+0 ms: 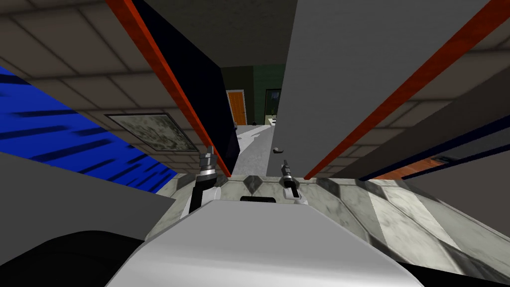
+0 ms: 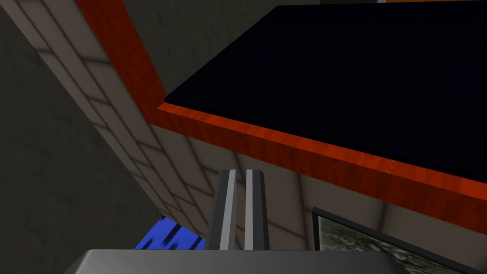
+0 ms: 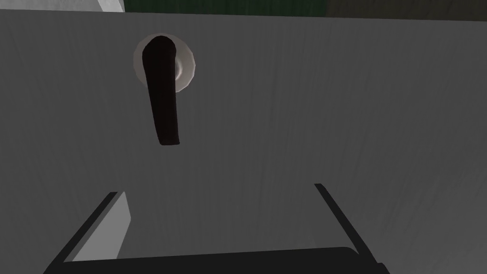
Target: Push the door open
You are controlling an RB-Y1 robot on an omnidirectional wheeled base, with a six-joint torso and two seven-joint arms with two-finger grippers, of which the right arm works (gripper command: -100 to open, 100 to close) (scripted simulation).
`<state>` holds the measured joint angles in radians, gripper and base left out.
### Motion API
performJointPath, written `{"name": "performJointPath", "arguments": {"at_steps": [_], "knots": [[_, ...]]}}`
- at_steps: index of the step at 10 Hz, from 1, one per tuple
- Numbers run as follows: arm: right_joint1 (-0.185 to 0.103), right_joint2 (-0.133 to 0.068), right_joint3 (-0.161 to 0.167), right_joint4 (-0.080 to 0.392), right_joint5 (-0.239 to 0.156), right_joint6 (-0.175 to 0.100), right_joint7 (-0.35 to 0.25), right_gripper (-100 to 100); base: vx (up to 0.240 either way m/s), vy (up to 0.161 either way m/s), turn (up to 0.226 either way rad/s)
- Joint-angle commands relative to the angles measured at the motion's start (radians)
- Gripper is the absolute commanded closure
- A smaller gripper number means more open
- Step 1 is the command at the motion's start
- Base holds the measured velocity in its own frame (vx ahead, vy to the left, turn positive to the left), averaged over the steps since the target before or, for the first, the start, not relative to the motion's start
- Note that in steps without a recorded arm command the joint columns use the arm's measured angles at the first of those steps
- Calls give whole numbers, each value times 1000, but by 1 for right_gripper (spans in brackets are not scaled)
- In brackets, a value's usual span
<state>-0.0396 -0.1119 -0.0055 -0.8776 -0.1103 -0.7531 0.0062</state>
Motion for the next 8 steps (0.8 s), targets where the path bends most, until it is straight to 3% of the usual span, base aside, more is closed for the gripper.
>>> {"name": "performJointPath", "arguments": {"at_steps": [1, 5, 6, 8], "knots": [[-17, -1, -1, 45, -6, -9, -5, -100, 70, -63, 100], [-45, -1, -3, 122, -17, -20, -12, -100, 44, -50, 85], [-59, -1, -4, 164, -23, -25, -16, -100, 64, -59, 160], [-69, -1, -5, 190, -27, -29, -19, -100, 56, -73, 82]]}}
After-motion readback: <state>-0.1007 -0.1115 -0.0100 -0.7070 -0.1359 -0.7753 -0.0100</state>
